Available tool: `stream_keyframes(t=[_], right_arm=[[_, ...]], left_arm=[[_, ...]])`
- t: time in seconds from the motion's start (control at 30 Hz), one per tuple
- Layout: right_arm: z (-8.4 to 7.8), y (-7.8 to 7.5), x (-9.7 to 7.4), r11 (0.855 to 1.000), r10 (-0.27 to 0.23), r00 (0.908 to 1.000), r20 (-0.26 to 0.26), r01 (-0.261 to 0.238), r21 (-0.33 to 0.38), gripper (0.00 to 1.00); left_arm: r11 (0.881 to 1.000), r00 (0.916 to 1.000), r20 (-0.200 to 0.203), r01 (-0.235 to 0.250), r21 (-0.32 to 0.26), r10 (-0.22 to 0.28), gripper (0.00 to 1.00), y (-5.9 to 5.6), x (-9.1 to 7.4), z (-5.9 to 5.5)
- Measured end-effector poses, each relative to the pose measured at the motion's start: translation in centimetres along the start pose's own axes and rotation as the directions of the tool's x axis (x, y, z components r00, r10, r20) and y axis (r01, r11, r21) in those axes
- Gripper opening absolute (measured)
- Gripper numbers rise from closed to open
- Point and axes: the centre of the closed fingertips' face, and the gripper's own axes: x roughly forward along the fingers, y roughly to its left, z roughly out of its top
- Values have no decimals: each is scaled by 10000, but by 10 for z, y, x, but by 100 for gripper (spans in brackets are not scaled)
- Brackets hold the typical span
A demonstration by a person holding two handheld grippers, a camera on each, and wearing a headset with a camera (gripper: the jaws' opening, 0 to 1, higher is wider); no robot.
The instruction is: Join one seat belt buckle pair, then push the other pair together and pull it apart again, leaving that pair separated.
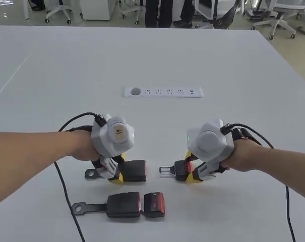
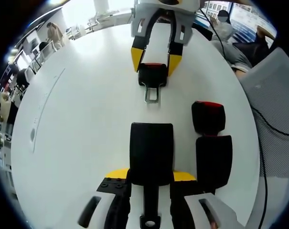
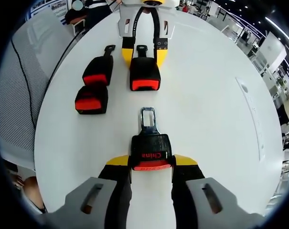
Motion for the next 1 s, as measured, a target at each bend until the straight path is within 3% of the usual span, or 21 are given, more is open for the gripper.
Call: stream_keyframes(t=[0.73,1.0], right_arm=[[-13,2,-3,9987,24,9997,-248,-37,-517,31],[-10,3,-4,9992,-65,9999,-146,59,-398,35]], left_arm=[[10000,10000,-93,-7,68,8,32,0,1,1],[9997,9989,-455,-106,202,115,35,4,2,2]])
